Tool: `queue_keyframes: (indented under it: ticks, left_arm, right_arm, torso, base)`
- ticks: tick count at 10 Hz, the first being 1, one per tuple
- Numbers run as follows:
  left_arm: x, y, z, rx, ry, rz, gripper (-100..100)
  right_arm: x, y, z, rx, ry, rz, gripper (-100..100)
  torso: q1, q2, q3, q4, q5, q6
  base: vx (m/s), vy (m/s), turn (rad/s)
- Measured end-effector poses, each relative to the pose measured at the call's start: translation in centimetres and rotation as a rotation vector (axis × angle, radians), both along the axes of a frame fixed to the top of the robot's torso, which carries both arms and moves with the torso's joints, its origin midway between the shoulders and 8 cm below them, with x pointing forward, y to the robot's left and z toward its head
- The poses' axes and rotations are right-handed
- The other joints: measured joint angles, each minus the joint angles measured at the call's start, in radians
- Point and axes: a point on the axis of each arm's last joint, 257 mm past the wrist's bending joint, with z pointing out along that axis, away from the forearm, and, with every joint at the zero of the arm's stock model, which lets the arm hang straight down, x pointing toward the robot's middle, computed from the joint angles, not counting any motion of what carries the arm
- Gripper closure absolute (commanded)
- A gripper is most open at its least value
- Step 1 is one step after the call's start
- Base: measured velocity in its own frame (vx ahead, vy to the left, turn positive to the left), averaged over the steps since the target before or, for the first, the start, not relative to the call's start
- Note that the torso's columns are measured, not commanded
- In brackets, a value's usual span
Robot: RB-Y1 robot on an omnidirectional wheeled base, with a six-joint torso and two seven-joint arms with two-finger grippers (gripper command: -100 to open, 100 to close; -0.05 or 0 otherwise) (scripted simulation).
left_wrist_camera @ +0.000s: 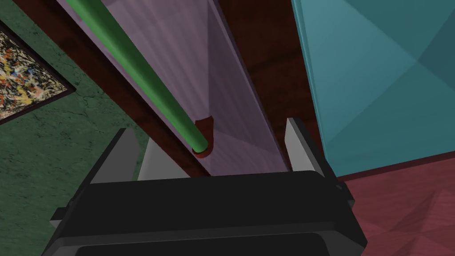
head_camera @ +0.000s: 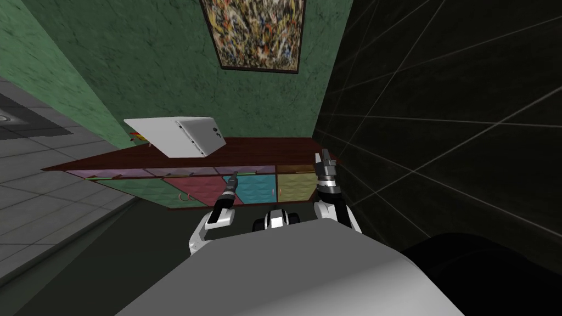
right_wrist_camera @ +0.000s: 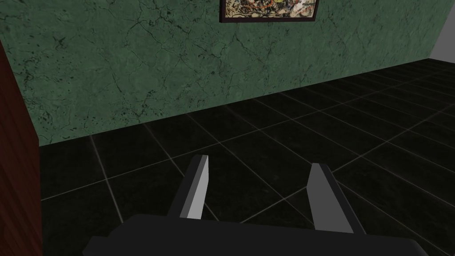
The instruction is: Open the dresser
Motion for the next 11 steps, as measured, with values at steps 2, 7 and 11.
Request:
queue_keyframes:
  ticks: [2,7,11]
  left_arm:
    - [0.0,0.0,0.0,0.000,0.000,0.000,100]
    - [-0.6,-0.2,0.3,-0.001,0.002,-0.009,-100]
    - [-0.2,-1.1,0.8,0.014,-0.012,-0.031,-100]
  right_arm:
    - [0.0,0.0,0.0,0.000,0.000,0.000,0]
    - [0.0,0.0,0.0,0.000,0.000,0.000,0]
    - [0.0,0.0,0.0,0.000,0.000,0.000,0]
  torso:
    - [0.000,-0.002,-0.001,0.000,0.000,0.000]
    - [0.000,-0.009,-0.005,-0.002,0.000,0.000]
    - [0.000,-0.001,-0.001,-0.001,0.000,0.000]
  base:
    - [-0.049,0.002,0.011]
    - [-0.116,0.013,-0.011]
    - [0.135,0.063,-0.056]
